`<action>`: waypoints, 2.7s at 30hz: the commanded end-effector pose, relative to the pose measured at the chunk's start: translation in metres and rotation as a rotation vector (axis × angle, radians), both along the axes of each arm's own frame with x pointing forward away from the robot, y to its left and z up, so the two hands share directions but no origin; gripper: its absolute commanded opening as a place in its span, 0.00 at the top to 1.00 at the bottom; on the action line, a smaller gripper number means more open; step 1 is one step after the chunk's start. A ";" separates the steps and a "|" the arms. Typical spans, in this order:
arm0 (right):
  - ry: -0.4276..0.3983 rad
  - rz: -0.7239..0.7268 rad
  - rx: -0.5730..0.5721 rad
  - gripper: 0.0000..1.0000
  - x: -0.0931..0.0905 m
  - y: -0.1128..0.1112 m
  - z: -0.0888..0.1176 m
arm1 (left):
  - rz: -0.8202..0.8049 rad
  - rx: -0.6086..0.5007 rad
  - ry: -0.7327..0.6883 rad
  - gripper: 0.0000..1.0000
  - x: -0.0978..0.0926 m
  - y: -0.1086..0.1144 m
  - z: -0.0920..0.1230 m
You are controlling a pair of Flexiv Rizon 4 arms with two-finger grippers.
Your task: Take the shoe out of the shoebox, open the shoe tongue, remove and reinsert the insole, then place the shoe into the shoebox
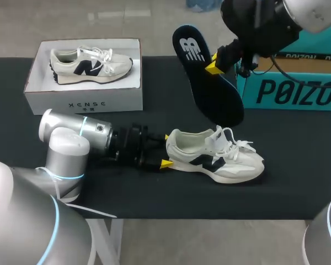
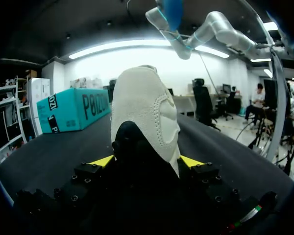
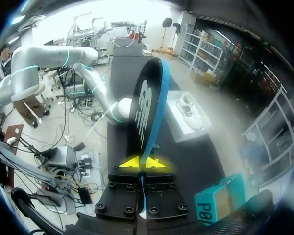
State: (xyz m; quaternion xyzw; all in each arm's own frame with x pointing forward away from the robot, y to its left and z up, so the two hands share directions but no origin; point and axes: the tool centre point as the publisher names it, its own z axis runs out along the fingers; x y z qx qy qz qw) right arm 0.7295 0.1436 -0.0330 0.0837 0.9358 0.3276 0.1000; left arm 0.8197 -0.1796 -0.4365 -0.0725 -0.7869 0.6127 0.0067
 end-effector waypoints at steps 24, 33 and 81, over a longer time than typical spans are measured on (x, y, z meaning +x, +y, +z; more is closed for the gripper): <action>0.117 0.010 0.235 1.00 -0.086 -0.041 0.053 | 0.000 0.003 0.000 1.00 0.000 -0.001 -0.003; 0.104 0.042 0.237 1.00 -0.088 -0.021 0.067 | 0.000 0.003 0.000 1.00 0.000 -0.001 -0.003; 0.112 0.045 0.228 1.00 -0.080 -0.011 0.067 | -0.168 0.501 -0.238 0.00 0.001 0.075 0.066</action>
